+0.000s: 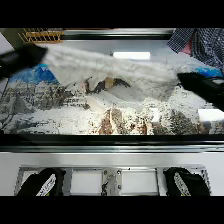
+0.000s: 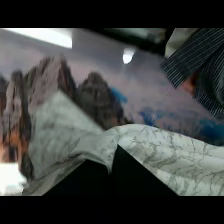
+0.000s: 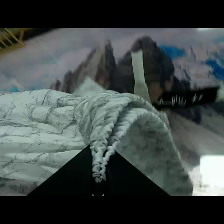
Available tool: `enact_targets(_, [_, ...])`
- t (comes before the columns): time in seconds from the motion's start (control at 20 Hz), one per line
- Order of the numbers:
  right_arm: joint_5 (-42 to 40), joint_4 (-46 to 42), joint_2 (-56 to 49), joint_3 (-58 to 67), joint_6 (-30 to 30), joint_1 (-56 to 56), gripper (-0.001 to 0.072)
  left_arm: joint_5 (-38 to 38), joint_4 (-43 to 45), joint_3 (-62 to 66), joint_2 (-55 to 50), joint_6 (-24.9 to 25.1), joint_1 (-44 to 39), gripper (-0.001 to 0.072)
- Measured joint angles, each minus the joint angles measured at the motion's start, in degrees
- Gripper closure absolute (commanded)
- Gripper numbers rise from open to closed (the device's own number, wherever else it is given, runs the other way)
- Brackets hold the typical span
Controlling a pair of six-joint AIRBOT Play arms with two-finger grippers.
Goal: Fold the clothes and pants, and hang the long-sleeved shirts on hangers.
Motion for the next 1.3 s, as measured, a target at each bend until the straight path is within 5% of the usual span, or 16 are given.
enact_targets(0.35, [6.1,-2.1,18.7,8.8,7.9,0.0,0.069,0.2,0.1,14.8,17.0,-0.3,0.7,0.0701])
enact_targets(0.7, [23.7,-7.0,26.6,9.8,21.0,0.0,0.069,-2.4,0.0,17.8,21.9,-2.5,0.7,0.0702])
enact_targets(1.0, [36.0,-11.5,16.3,8.5,29.2,0.0,0.069,-13.3,0.1,18.1,5.7,-3.3,0.7,0.0701])
enact_targets(1.3, [30.5,-16.0,-8.6,7.9,27.6,0.3,0.069,-16.5,-2.3,18.1,-21.7,-3.3,0.6,0.0701])
